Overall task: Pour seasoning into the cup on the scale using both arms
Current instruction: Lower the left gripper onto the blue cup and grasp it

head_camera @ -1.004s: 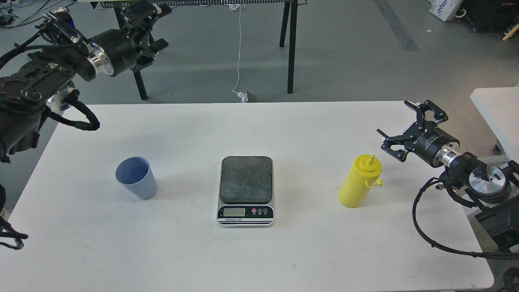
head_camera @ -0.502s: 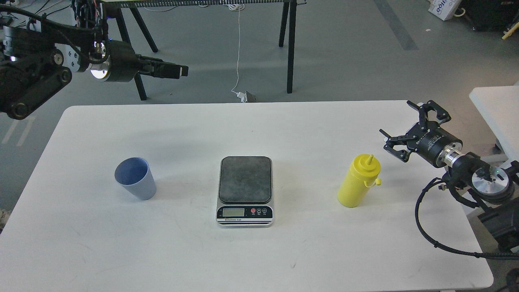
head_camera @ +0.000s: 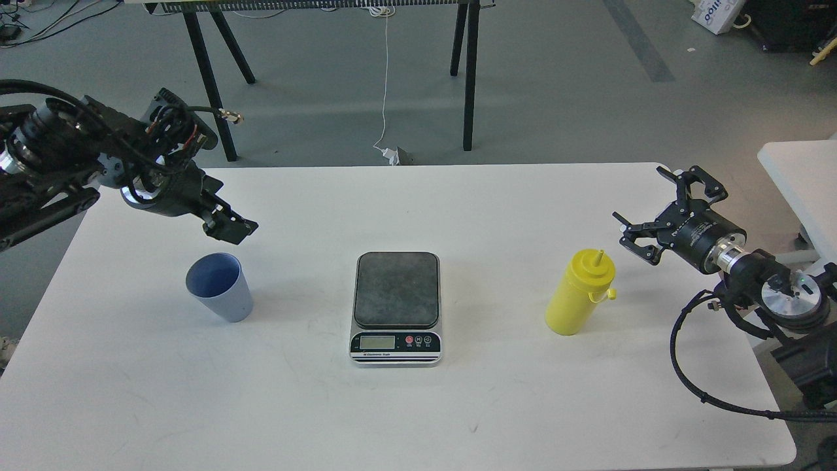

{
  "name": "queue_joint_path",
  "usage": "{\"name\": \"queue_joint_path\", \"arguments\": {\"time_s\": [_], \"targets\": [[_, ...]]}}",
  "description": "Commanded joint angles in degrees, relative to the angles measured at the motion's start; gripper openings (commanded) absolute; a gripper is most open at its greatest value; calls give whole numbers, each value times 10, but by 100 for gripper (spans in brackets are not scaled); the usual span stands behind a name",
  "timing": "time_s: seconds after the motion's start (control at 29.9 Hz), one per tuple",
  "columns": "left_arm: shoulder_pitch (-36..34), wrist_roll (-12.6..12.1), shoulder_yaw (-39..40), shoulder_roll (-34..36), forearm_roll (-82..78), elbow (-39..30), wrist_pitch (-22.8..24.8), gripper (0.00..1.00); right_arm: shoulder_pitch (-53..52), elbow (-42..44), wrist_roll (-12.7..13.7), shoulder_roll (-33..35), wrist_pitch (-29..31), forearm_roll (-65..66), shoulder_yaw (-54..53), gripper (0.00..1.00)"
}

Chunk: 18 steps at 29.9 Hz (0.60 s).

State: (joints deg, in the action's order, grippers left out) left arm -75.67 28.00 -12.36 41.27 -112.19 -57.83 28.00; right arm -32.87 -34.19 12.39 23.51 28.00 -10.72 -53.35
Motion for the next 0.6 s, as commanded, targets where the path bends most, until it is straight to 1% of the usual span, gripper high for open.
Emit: {"name": "queue_joint_path", "arguments": {"time_s": [0.0,0.17,0.43,0.57], "targets": [[5,0,-30,5,-6,4,0,99,1,0,0,-1,0,0,0,100],[29,0,-32,6,-23,6,0,99,1,0,0,-1,0,0,0,100],[38,0,-32,6,-24,10,0,99,1,0,0,-1,0,0,0,100],[47,0,-32,3,-24,22,0,98,1,0,0,-1,0,0,0,100]]}}
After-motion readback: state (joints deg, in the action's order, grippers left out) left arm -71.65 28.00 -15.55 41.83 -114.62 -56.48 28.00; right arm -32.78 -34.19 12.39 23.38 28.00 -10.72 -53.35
